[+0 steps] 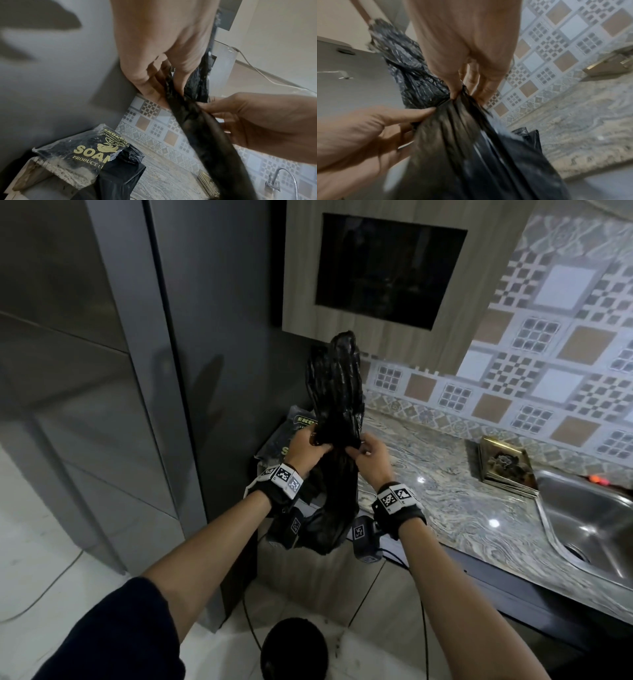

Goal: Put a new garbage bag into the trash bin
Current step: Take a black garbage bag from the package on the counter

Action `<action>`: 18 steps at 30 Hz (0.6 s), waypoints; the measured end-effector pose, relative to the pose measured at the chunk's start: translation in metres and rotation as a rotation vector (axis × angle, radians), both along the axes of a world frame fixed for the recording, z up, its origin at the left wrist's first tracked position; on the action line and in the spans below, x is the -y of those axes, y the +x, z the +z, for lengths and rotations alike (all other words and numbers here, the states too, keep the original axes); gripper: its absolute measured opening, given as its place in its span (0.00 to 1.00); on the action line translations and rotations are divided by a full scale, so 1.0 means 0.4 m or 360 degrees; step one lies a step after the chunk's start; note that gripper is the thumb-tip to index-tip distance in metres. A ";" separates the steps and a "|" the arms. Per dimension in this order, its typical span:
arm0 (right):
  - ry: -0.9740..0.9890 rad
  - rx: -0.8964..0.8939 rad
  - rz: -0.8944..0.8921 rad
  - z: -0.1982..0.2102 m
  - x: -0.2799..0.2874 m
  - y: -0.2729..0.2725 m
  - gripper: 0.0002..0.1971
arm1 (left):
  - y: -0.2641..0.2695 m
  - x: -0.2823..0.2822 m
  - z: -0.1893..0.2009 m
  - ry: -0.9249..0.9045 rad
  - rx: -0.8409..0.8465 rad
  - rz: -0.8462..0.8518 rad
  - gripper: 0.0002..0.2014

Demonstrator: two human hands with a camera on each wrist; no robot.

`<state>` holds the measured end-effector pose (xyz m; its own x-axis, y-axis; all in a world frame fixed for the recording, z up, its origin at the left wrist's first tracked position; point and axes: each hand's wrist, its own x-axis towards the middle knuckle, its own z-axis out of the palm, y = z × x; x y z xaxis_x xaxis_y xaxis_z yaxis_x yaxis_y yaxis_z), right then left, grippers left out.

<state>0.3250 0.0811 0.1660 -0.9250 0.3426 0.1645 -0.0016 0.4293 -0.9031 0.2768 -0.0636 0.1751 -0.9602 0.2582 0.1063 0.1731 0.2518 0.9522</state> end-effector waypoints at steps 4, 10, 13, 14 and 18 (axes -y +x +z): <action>-0.0155 -0.0011 -0.0198 -0.031 0.010 -0.032 0.13 | -0.043 0.030 -0.026 0.0081 0.0095 0.0109 0.27; 0.0027 -0.0094 -0.0265 -0.054 0.048 -0.096 0.26 | -0.115 0.057 -0.057 0.0016 -0.0206 0.0007 0.21; 0.0158 -0.0075 -0.0195 -0.068 0.061 -0.132 0.26 | -0.158 0.071 -0.069 -0.0081 -0.0274 -0.0228 0.16; 0.0179 -0.0035 -0.0176 -0.072 0.067 -0.138 0.26 | -0.172 0.076 -0.078 -0.0099 -0.0243 -0.0303 0.17; 0.0230 0.0160 -0.0153 -0.123 0.075 -0.167 0.31 | -0.214 0.092 -0.123 -0.0195 -0.0060 -0.0388 0.27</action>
